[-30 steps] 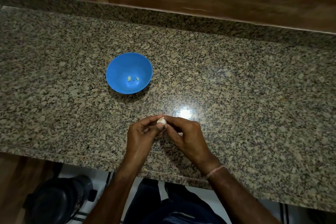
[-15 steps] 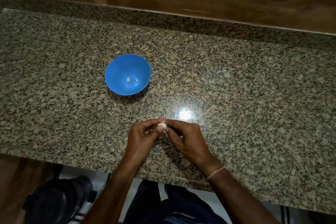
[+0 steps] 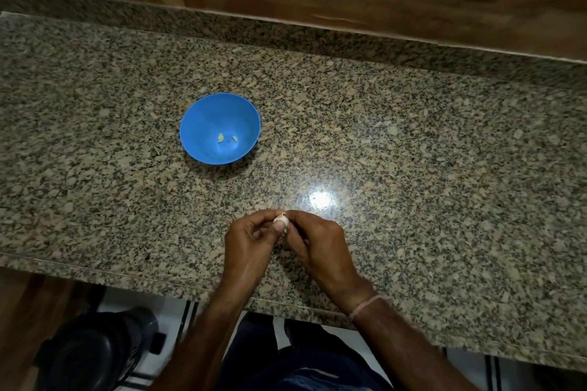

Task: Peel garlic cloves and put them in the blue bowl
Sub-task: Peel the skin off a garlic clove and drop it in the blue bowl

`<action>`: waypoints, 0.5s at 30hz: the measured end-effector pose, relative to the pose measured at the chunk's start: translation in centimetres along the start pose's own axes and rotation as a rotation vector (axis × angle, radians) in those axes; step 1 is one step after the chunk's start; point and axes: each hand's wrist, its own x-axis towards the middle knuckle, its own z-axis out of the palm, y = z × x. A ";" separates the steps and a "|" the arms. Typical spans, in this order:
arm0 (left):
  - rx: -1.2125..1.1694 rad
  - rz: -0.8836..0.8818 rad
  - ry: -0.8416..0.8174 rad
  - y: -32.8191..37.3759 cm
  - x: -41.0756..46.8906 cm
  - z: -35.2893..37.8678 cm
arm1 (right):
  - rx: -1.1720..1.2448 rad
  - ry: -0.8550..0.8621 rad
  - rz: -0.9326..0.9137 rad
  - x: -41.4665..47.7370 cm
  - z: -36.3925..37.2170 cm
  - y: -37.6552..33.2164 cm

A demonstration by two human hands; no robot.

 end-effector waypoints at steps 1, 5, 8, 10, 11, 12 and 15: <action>0.008 0.006 -0.004 0.1 -0.1 0.1 | -0.017 -0.004 -0.003 0.0 0.0 0.1; 0.017 -0.011 -0.021 -0.1 0.1 -0.2 | -0.062 -0.026 -0.035 -0.1 0.0 0.3; -0.003 -0.042 -0.036 -0.2 0.2 -0.6 | -0.096 -0.036 -0.073 0.2 -0.2 0.3; -0.007 -0.051 -0.034 -0.2 0.1 -0.7 | -0.111 -0.044 -0.058 0.2 -0.1 0.2; -0.003 -0.052 -0.033 -0.2 0.1 -0.7 | -0.113 -0.040 -0.047 0.2 0.0 0.1; 0.003 -0.053 -0.029 -0.2 0.1 -0.6 | -0.110 -0.032 -0.038 0.1 0.1 0.1; -0.005 -0.061 -0.007 -0.4 0.0 -0.5 | -0.105 -0.026 -0.030 -0.2 0.4 0.0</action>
